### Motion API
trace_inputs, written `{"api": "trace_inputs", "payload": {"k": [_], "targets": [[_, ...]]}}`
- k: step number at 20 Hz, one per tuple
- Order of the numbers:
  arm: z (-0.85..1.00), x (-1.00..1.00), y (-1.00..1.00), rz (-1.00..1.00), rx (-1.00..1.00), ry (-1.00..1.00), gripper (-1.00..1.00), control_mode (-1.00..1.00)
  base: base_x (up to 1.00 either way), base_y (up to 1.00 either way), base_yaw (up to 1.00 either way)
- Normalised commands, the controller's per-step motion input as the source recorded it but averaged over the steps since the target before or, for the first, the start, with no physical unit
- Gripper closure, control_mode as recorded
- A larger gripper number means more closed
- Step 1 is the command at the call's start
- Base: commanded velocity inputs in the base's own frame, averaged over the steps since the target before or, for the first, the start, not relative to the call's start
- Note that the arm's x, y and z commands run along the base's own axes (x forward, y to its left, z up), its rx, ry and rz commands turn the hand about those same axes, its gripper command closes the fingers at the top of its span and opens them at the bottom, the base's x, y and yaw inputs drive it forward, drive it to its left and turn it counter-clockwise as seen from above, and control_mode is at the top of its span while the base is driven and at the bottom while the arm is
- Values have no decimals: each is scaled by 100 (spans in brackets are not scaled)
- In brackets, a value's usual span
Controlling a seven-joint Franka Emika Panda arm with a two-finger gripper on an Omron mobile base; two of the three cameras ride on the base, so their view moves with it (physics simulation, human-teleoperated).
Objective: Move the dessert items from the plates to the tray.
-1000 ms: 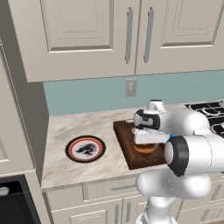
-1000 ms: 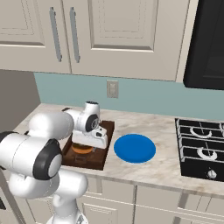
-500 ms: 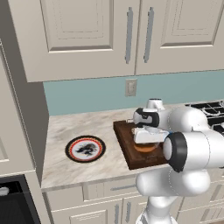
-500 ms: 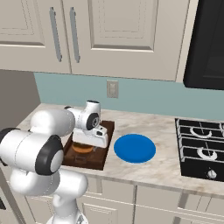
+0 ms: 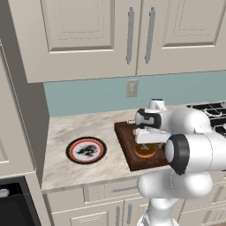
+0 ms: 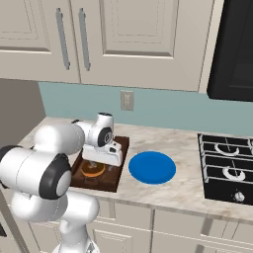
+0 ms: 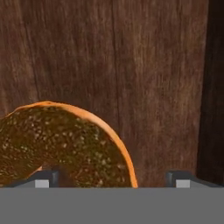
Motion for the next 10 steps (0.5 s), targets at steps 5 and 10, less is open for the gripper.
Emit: {"api": "trace_inputs", "payload": {"k": [5, 10], "targets": [[19, -7, 0, 0, 0, -16, -100, -100, 0, 0, 0], [19, -21, 0, 0, 0, -22, -100, -100, 0, 0, 0]]}}
